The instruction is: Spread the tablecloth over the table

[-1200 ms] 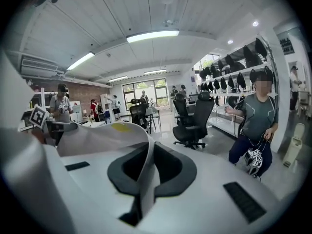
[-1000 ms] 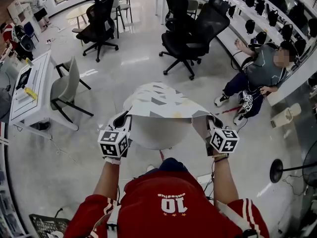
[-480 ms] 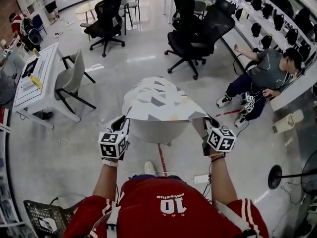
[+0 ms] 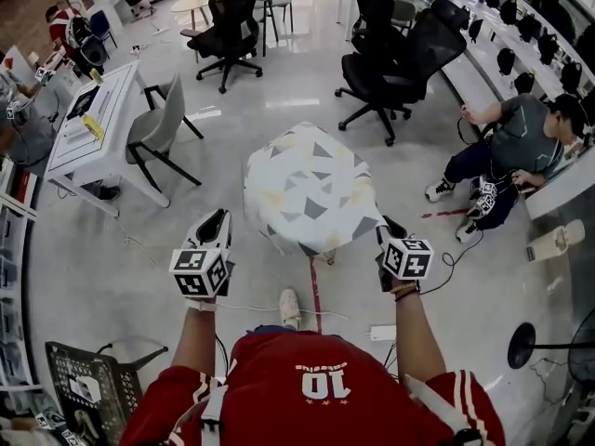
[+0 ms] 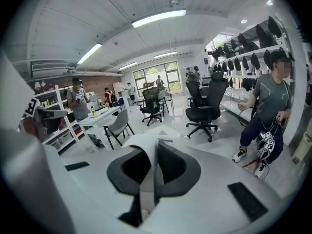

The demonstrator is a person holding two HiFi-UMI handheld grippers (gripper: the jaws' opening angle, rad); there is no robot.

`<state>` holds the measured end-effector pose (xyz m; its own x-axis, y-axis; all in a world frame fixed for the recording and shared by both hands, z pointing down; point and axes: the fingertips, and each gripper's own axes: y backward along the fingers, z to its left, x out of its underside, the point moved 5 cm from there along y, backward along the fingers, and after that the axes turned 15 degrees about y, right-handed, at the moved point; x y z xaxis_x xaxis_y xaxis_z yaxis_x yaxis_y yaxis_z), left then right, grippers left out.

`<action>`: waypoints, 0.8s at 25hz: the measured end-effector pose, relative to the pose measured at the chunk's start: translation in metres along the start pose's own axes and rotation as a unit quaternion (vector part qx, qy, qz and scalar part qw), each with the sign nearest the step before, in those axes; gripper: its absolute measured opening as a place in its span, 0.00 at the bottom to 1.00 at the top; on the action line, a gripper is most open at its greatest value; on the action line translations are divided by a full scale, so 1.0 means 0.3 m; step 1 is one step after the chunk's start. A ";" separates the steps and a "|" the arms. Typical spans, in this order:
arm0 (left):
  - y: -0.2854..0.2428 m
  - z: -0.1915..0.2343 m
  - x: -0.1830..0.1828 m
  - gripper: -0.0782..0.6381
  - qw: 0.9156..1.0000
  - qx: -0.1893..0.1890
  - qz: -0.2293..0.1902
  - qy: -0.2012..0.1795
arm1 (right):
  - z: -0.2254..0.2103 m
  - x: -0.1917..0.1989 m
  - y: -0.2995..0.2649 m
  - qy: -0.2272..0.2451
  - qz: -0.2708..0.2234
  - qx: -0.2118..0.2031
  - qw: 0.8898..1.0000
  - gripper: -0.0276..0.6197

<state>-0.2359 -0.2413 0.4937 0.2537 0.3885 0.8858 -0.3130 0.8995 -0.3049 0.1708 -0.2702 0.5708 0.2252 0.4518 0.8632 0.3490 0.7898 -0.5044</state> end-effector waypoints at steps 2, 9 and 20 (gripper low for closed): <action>0.032 -0.014 0.024 0.18 1.000 0.003 0.001 -0.002 | 0.023 0.030 0.008 0.005 0.007 -0.005 1.000 0.08; 0.067 -0.048 0.103 0.18 1.000 0.018 0.017 -0.003 | 0.048 0.107 0.065 0.053 0.071 -0.018 0.996 0.19; 0.068 -0.125 0.135 0.18 0.999 0.049 0.021 -0.005 | 0.051 0.096 0.263 0.046 0.020 -0.005 0.999 0.20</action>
<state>-0.1976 -0.1997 0.5102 0.2290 0.4220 0.8772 -0.4105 0.8590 -0.3061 0.1910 -0.1886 0.5561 0.3213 0.4425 0.8372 0.3477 0.7672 -0.5389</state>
